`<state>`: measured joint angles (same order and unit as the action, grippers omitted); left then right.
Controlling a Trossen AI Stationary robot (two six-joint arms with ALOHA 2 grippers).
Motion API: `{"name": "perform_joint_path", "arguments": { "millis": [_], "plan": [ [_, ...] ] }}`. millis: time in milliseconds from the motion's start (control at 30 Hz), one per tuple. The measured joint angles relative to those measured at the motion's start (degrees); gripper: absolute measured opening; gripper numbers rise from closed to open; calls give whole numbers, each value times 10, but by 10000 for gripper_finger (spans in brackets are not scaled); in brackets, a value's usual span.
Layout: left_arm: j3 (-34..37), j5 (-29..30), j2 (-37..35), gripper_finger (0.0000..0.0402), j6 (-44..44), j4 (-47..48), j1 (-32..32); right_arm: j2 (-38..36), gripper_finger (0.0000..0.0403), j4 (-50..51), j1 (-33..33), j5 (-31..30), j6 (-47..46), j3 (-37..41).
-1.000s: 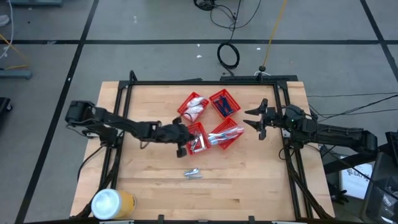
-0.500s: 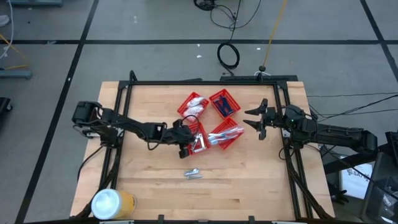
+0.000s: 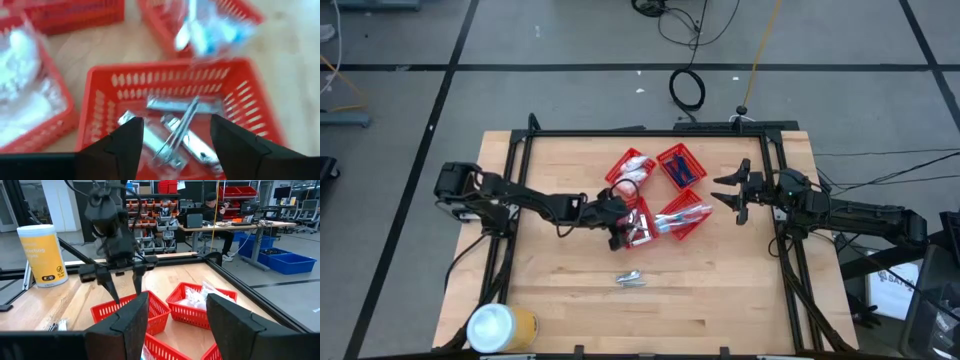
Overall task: Pick & Place Travel size toiletries
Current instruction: Put the silver nail cutter into the bottom left red bin
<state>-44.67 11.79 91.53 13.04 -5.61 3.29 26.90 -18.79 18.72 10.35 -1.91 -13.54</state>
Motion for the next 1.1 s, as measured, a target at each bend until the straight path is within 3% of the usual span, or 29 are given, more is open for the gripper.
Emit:
{"name": "perform_joint_path", "arguments": {
  "millis": [200,400,733,1100],
  "plan": [
    [0,-47,-48,233,10,0,34,1,187,2,0,0,0,0],
    [-55,-40,-65,234,-2,76,101,1,187,2,0,-2,3,0],
    [-156,12,0,234,69,223,190,1,187,2,0,-2,8,0],
    [-168,7,93,234,138,234,231,1,187,2,0,-1,9,-1]
  ]
}}
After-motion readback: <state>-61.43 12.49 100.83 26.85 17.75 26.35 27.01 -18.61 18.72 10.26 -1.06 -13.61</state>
